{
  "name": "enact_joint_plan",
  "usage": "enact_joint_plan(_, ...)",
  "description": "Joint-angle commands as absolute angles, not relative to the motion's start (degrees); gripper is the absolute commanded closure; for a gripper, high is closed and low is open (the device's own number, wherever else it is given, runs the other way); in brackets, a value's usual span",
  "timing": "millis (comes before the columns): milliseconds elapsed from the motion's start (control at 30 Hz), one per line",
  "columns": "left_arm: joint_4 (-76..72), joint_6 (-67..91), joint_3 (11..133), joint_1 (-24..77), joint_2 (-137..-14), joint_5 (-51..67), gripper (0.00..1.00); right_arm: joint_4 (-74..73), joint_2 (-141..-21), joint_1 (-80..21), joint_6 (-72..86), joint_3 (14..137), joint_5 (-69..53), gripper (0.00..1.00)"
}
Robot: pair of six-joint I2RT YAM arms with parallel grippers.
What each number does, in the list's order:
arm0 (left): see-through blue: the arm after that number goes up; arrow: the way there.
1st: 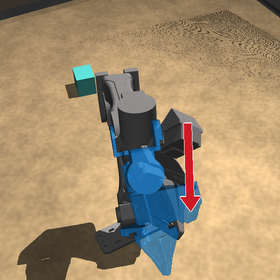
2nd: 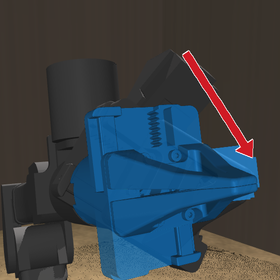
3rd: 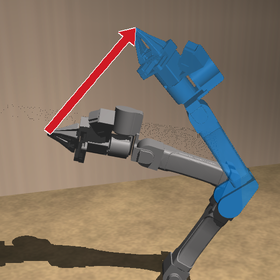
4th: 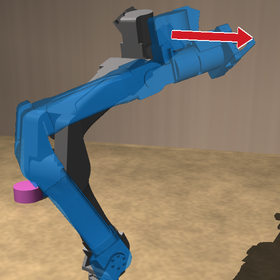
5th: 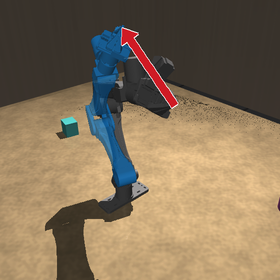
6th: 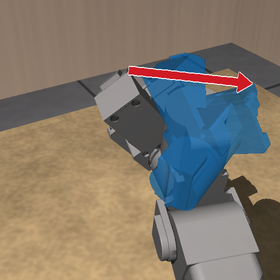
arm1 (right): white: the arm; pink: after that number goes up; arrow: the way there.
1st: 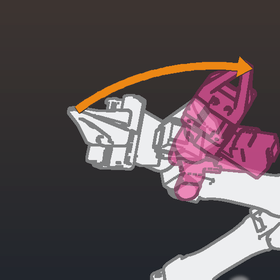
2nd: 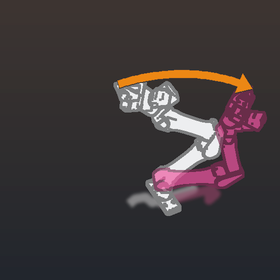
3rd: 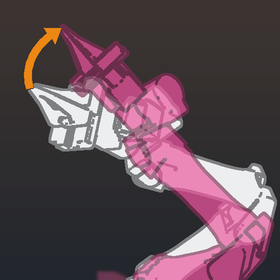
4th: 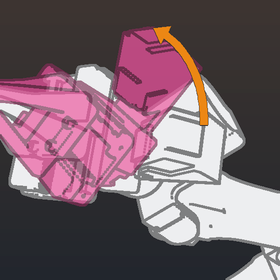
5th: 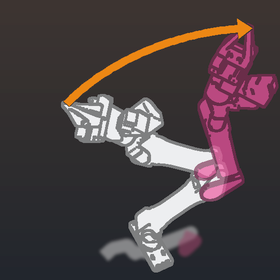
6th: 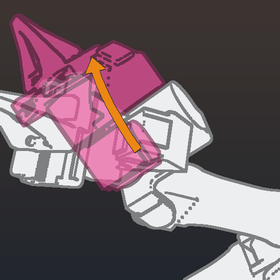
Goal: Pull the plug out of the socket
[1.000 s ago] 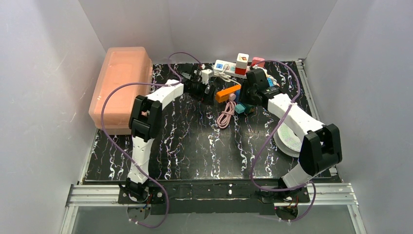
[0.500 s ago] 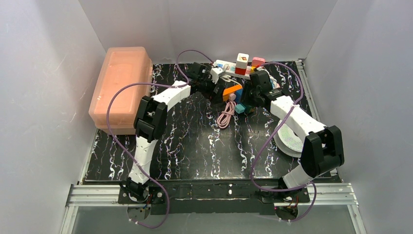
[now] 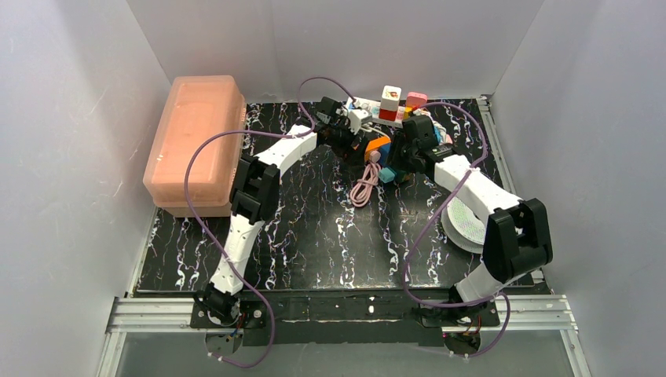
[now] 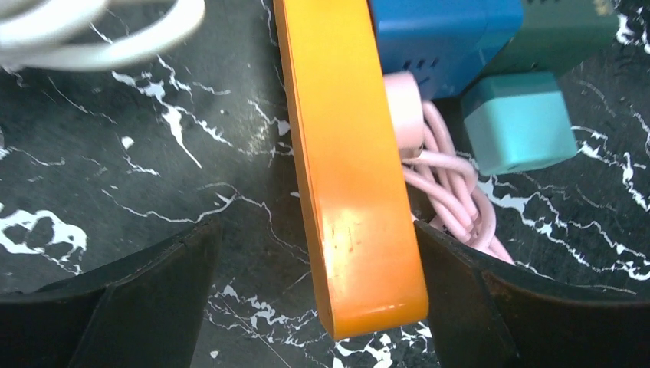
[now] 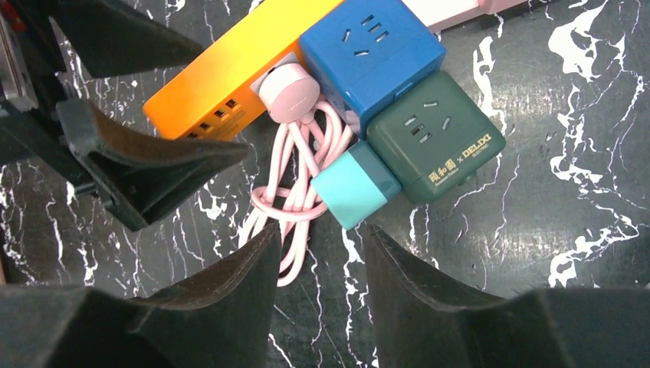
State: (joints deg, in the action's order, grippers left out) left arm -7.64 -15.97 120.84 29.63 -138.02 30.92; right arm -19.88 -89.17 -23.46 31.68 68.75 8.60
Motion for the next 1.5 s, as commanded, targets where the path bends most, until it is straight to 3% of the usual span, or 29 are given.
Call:
enact_joint_plan(0,-0.9,-18.4,120.9,29.5,-136.7,33.7,0.09,-17.0,-92.0,-22.7,30.9,71.9,8.1,0.48)
enact_joint_plan(333,-0.3,-13.6,129.3,29.4,-141.4,33.3,0.41,-15.4,-94.7,-22.7,29.9,73.3,9.0,0.47)
enact_joint_plan(567,2.6,-8.6,126.1,29.4,-139.3,33.7,0.76,-10.8,-93.7,-23.5,27.8,68.3,11.0,0.47)
enact_joint_plan(767,-1.0,-1.6,114.1,29.4,-132.5,33.9,0.82,-8.8,-91.0,-26.7,25.3,66.2,15.2,0.47)
enact_joint_plan(1033,-0.7,11.2,110.9,29.4,-128.7,32.4,0.98,-5.7,-79.0,-35.3,23.6,55.7,25.7,0.47)
enact_joint_plan(1167,-0.3,16.1,109.9,29.4,-127.0,32.4,1.0,-3.5,-72.6,-35.9,23.2,50.7,24.9,0.47)
enact_joint_plan(1467,-0.4,20.6,99.8,29.9,-119.1,30.4,1.0,-2.2,-79.4,-42.2,22.9,52.6,26.4,0.47)
